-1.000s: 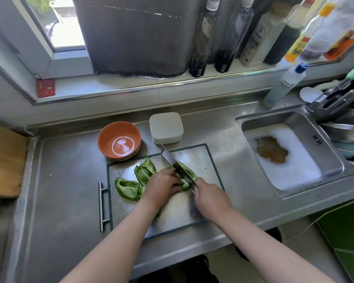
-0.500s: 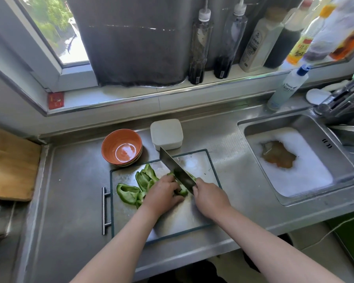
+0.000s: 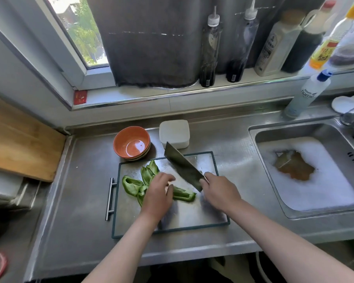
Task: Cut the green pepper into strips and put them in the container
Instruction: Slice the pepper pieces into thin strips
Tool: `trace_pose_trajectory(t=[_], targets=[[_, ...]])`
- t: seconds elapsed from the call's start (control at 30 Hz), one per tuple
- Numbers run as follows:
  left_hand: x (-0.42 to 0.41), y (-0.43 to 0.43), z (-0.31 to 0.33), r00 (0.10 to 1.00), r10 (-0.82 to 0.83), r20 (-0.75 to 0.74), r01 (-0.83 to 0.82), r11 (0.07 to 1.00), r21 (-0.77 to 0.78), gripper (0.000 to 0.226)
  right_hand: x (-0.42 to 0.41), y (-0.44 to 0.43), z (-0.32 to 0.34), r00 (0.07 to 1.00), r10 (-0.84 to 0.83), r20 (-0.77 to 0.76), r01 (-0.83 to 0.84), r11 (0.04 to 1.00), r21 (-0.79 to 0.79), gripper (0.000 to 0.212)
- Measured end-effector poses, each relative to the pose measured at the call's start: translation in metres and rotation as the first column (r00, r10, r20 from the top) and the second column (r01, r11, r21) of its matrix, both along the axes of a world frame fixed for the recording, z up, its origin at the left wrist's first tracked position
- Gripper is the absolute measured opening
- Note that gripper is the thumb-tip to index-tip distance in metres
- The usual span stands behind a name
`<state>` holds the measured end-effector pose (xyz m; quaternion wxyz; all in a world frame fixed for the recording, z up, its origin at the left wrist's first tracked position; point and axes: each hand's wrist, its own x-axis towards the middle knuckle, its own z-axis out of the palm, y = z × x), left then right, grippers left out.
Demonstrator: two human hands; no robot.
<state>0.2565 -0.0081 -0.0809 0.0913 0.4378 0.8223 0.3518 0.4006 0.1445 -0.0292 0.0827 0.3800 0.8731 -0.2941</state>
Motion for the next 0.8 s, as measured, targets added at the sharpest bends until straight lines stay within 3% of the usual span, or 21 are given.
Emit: trace_pose_trajectory(t=[0.23, 0.37, 0.53, 0.7, 0.8], targets=[[0.002, -0.001, -0.002, 0.989, -0.07, 0.132, 0.112, 0.932, -0.345, 0.032, 0.007, -0.003, 0.022, 0.98, -0.155, -0.123, 0.143, 0.985, -0.096, 0.037], [0.001, -0.007, -0.007, 0.99, -0.03, 0.135, 0.07, 0.951, -0.301, 0.018, 0.011, -0.026, 0.028, 0.956, -0.269, -0.114, 0.248, 0.954, -0.171, 0.036], [0.001, -0.023, -0.014, 0.988, -0.076, 0.136, 0.109, 0.961, -0.255, 0.017, 0.025, -0.057, 0.022, 0.942, -0.336, -0.03, 0.323, 0.924, -0.204, 0.034], [0.005, -0.032, -0.015, 0.987, -0.156, -0.042, 0.13, 0.924, -0.36, 0.027, 0.041, -0.076, 0.013, 0.913, -0.407, 0.038, 0.405, 0.889, -0.214, 0.036], [0.009, -0.032, -0.021, 0.983, -0.171, -0.062, 0.144, 0.94, -0.31, 0.02, 0.052, -0.082, 0.011, 0.892, -0.449, 0.051, 0.449, 0.868, -0.214, 0.036]])
